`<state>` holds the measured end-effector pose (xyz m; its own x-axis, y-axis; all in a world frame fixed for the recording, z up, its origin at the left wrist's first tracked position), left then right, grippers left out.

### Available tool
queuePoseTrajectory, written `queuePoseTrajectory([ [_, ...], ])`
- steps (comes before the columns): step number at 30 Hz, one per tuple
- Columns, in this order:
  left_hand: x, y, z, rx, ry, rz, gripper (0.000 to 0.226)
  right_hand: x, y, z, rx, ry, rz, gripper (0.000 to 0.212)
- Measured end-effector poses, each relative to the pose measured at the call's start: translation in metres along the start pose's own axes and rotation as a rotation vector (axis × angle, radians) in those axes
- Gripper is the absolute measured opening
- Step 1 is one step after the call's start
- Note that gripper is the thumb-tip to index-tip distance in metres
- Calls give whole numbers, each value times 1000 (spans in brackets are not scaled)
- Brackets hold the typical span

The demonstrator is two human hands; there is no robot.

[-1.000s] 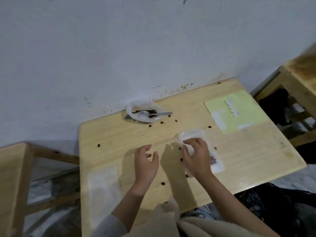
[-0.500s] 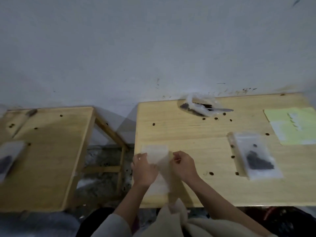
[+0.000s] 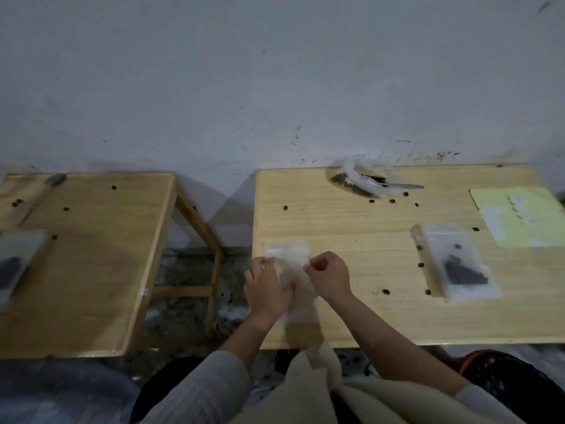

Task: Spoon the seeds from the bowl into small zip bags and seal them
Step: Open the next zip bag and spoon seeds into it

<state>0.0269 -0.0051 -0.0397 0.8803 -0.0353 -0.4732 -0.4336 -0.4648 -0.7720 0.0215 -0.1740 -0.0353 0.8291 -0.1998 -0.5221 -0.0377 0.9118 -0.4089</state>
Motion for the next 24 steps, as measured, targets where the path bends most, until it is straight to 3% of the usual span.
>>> queuePoseTrajectory([
  [3, 0, -3, 2, -16, 11, 24, 62, -2, -3, 1, 95, -18, -15, 13],
  [8, 0, -6, 2, -178, 69, 33, 54, -5, -3, 18, 126, -147, 106, 12],
  [10, -4, -8, -3, -238, 117, 4, 51, -7, -5, 24, 125, -198, 112, 4],
  [12, -11, -13, -8, -305, 156, -39, 46, -9, -9, 28, 140, -226, 107, 11],
  [16, -25, -37, -26, -614, 225, -158, 30, -13, -29, 34, 194, -280, 90, 10],
  [20, -28, -77, -70, -870, 251, -187, 22, -25, -60, 54, 211, -460, 27, 22],
  [24, -23, -98, -115, -978, 246, -194, 29, -39, -98, 84, 79, -684, -49, 24],
])
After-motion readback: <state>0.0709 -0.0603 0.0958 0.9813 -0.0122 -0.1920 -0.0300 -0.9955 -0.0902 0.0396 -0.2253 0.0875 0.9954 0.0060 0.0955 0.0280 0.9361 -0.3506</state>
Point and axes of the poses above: each hand's wrist, its own x-axis towards the middle knuckle, its own y-axis out of the palm, z = x × y, the point moved 8 cm from there along x, towards the middle knuckle, and after that the axes turned 12 degrees about z, right-handed, at the moved point
